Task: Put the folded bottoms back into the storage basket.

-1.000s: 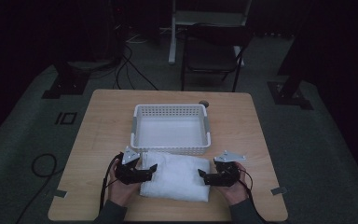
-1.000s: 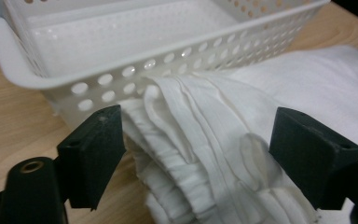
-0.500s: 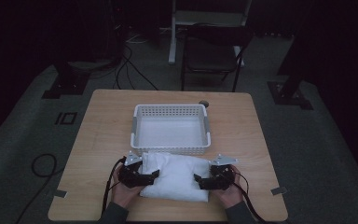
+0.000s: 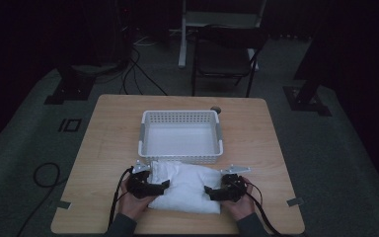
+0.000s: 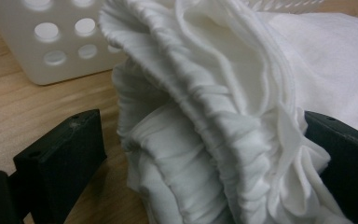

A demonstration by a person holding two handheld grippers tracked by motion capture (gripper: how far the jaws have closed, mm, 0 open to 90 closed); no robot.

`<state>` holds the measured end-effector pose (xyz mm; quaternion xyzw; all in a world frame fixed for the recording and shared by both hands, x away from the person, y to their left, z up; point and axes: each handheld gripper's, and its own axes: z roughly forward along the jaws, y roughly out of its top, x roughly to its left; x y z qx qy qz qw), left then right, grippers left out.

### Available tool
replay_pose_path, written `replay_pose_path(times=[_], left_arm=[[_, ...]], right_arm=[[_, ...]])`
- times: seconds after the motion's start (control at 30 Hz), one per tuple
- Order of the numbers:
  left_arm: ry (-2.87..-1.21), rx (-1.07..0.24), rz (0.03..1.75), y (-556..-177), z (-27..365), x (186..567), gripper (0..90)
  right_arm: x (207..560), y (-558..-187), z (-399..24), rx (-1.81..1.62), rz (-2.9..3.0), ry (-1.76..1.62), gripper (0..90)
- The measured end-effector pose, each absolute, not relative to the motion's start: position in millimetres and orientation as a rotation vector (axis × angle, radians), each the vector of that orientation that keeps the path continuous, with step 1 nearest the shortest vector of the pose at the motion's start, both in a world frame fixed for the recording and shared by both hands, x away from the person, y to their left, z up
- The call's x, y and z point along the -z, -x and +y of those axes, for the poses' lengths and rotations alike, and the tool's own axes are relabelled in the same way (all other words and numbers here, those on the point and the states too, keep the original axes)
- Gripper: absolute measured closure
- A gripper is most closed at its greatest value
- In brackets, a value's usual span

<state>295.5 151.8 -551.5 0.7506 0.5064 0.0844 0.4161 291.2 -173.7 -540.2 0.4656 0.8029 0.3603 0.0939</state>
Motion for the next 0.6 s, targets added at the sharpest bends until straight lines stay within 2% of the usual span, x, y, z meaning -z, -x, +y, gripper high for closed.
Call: replay_pose_path(times=[0.3,0.37,0.47,0.6], left_arm=[[-1.881,-0.162,1.278,-299.1,153.0,553.8,2.7],[-1.889,-0.141,1.266,-300.0,153.2,553.0,4.4],[-1.887,-0.102,1.248,-300.9,153.4,552.5,14.1],[-1.885,-0.088,1.237,-302.0,151.5,552.7,18.6]], right_arm=[[546.4,-298.1,-179.4,-1.135,2.427,-1.456,11.9],[546.0,-297.9,-179.2,-1.153,2.439,-1.451,16.2],[546.7,-299.7,-180.1,-1.218,2.473,-1.436,29.0],[549.2,-303.2,-181.4,-1.301,2.507,-1.445,39.9]])
